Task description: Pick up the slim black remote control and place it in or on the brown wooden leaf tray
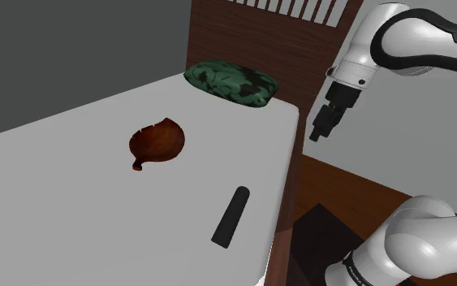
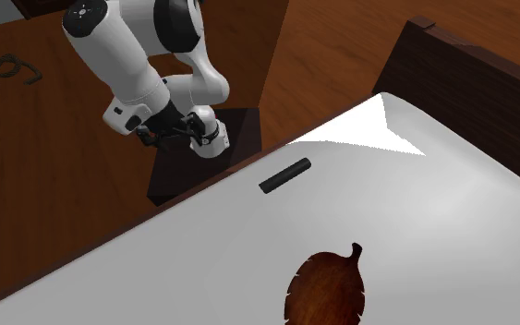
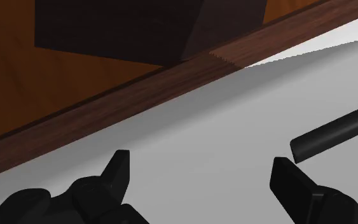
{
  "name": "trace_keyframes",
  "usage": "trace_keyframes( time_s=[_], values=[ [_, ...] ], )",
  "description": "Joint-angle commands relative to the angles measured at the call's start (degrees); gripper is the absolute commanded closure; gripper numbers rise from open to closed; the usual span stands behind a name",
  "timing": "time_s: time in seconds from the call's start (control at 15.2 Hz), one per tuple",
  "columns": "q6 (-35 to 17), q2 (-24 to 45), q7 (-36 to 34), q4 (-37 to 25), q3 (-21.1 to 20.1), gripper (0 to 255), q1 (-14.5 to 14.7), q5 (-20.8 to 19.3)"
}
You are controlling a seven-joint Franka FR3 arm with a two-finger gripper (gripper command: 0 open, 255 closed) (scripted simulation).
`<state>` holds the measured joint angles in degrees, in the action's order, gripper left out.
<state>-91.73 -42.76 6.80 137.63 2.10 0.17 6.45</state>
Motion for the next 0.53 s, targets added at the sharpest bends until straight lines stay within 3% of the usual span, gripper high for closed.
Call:
trace_keyframes(
  time_s=[0.0,0.46],
  values=[
    [0.0,0.0,0.0,0.0,0.0,0,0.0,0.0],
    [-2.75,-5.33,-22.87,8.07,-11.05,0,-1.25,9.4]
  ],
)
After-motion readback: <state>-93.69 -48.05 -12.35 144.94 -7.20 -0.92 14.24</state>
